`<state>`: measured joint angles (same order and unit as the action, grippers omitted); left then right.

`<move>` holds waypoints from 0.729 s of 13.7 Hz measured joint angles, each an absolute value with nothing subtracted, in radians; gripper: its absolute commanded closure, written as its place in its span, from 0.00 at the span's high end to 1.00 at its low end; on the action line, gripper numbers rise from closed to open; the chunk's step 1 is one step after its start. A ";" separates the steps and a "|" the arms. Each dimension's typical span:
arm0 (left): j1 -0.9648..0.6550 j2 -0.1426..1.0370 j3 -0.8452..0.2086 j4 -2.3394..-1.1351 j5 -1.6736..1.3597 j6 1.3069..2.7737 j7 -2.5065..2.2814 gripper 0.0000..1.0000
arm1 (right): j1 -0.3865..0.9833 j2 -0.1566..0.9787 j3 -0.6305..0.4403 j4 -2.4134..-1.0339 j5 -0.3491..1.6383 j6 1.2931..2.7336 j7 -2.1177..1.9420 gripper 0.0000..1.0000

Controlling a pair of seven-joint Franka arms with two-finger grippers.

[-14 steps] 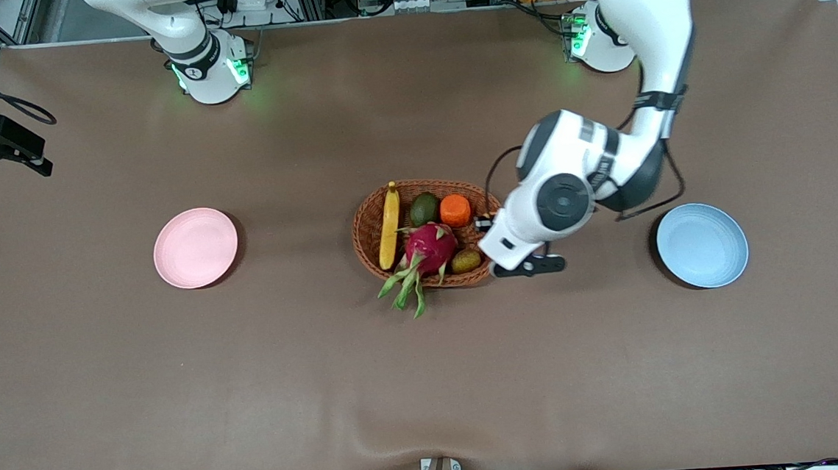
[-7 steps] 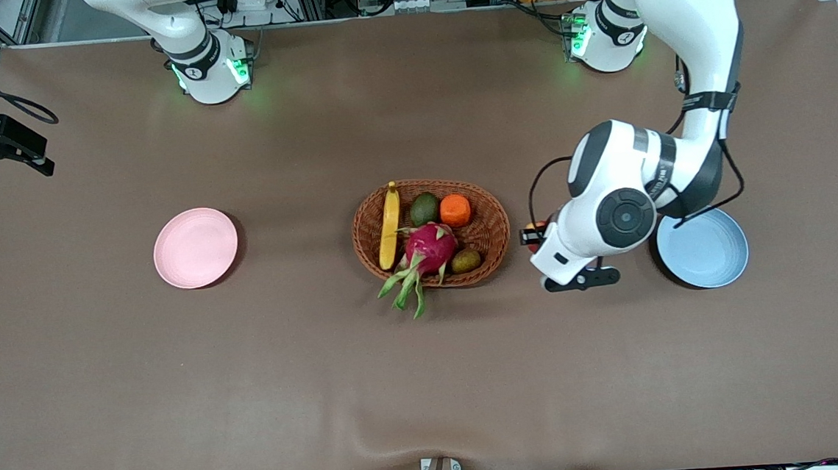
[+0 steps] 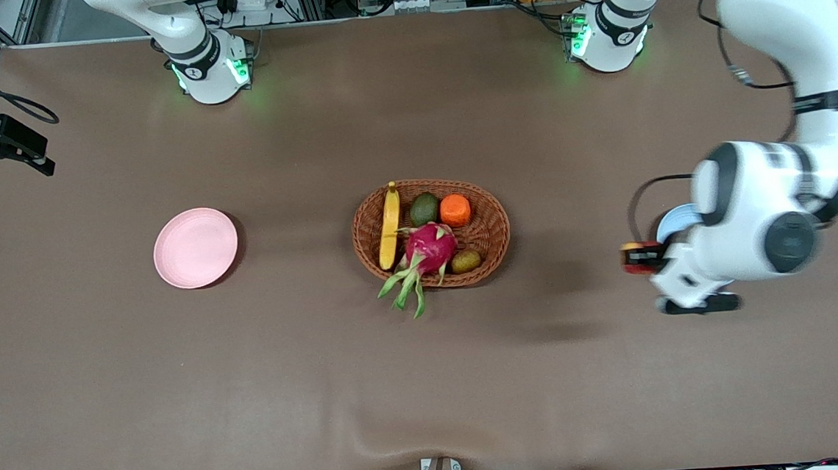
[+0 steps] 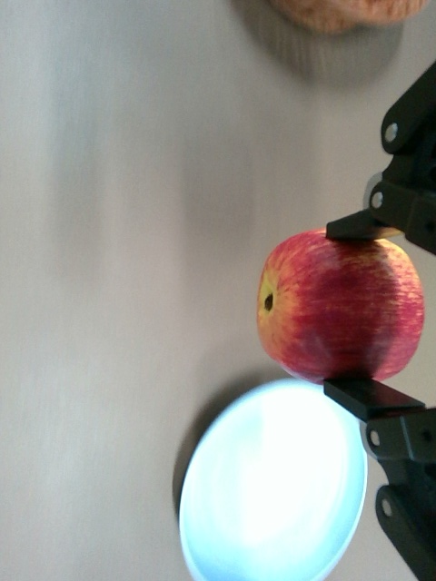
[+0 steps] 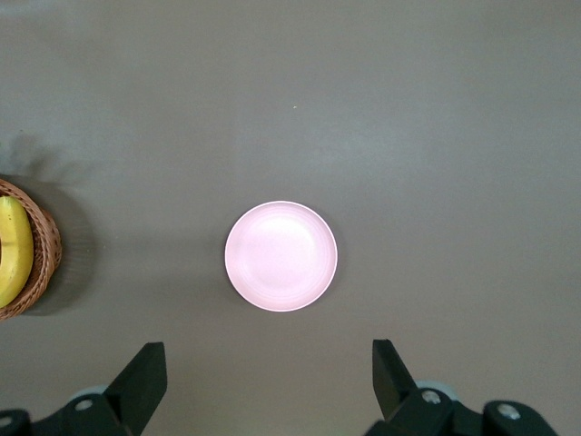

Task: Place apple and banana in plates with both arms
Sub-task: 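Lift the apple with the left gripper and carry it to the blue plate, then lower the apple onto the blue plate and open the left gripper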

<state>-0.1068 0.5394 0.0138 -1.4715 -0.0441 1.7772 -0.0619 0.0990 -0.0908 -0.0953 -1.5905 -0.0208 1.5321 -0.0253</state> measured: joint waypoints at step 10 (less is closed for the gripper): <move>0.048 0.543 0.006 -1.599 0.105 1.864 0.096 0.23 | 0.102 -0.091 -0.095 -1.590 -0.021 1.512 -0.025 1.00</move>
